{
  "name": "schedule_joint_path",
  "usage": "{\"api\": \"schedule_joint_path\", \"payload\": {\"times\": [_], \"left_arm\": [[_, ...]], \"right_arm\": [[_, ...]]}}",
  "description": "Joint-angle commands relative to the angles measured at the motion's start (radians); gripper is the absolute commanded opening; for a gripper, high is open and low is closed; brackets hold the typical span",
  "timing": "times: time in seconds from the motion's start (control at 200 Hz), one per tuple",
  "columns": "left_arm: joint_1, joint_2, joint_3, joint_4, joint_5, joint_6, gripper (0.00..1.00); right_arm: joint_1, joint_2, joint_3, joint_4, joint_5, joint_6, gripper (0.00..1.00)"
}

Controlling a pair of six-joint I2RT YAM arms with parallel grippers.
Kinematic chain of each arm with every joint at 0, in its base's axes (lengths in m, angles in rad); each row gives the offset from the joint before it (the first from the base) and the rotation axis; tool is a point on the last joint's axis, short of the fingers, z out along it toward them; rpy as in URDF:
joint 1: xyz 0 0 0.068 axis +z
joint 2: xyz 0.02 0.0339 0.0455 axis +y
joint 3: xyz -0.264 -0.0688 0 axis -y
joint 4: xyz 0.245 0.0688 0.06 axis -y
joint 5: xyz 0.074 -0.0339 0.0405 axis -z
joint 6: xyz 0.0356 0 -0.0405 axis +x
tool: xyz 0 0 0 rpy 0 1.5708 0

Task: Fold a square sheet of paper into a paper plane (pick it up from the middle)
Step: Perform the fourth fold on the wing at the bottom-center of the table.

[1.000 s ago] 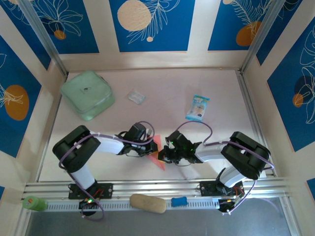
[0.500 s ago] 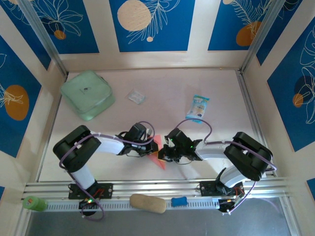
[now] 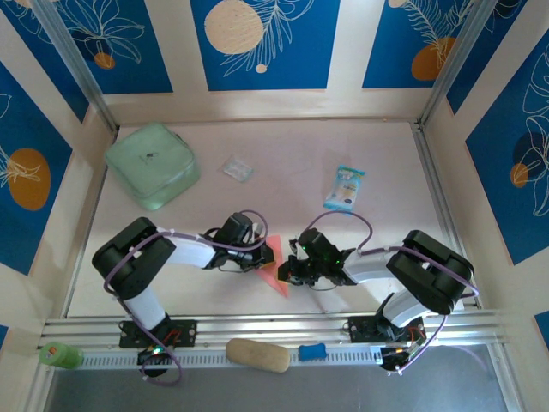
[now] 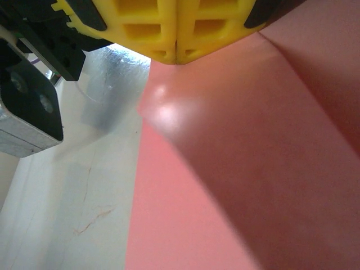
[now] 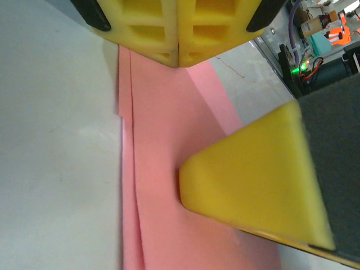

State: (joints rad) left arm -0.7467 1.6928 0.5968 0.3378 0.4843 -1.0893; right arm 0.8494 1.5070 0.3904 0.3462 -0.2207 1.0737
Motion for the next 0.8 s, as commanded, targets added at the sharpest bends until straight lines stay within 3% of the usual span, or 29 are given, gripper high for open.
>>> {"api": "schedule_joint_path", "payload": {"times": [0.0,0.41,0.795], "left_arm": [[0.053,0.042,-0.003,-0.022,-0.054,0.039,0.0],[0.108,0.064,0.017,-0.003,-0.016,0.068,0.0],[0.16,0.074,0.076,-0.107,-0.023,0.141,0.0]], "right_arm": [[-0.001,0.01,-0.047,-0.189,-0.027,-0.027,0.01],[-0.006,0.028,-0.045,-0.194,-0.034,-0.037,0.01],[-0.01,0.027,-0.039,-0.205,-0.038,-0.044,0.01]]}}
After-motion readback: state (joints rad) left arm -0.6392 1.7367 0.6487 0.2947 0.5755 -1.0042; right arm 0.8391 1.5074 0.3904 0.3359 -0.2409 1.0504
